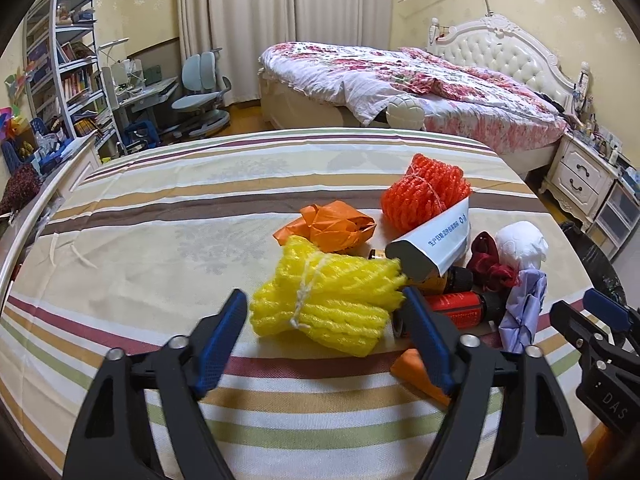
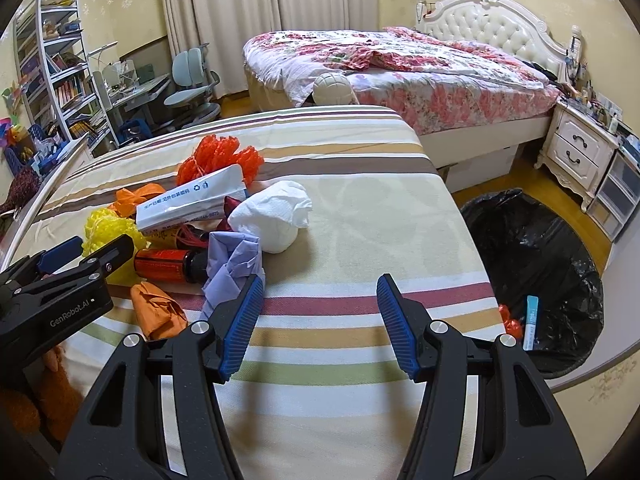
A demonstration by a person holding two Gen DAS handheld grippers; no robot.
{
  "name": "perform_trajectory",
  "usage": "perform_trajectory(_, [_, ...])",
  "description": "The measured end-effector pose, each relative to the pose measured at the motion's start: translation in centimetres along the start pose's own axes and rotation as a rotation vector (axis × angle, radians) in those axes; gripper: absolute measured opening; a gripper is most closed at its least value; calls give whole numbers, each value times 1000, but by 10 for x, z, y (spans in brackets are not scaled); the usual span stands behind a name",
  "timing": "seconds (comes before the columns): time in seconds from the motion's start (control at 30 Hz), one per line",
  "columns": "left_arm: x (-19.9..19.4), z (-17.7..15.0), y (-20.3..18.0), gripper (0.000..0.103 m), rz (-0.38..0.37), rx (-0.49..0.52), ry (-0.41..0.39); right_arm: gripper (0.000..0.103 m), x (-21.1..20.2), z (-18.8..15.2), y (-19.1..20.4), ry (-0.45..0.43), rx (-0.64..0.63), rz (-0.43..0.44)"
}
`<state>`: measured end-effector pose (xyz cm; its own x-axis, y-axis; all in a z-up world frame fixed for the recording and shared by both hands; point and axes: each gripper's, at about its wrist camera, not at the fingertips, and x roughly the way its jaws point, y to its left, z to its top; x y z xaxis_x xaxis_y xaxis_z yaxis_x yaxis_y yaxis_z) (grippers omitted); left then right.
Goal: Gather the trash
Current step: 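Move both tools back over the trash pile on the bed, then grasp the yellow mesh bundle with the left tool while the right tool grasps the purple cloth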
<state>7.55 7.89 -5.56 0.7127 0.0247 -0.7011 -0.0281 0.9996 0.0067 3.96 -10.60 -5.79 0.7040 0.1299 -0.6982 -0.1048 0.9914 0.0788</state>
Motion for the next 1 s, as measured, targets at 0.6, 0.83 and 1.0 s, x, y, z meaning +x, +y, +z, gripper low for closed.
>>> perform_trajectory(0.6, [-22,-12,24,58,16,-9,-20,58,-6,2,24,-10,-42,31])
perform_trajectory(0.83, [-24,-16,35,58,46,-32,-17,58,0,0,38,9,-69,50])
perform_trajectory(1.0, [-23,-20,35,58,49,-35,-9,51,10,-3,43,43,-78,55])
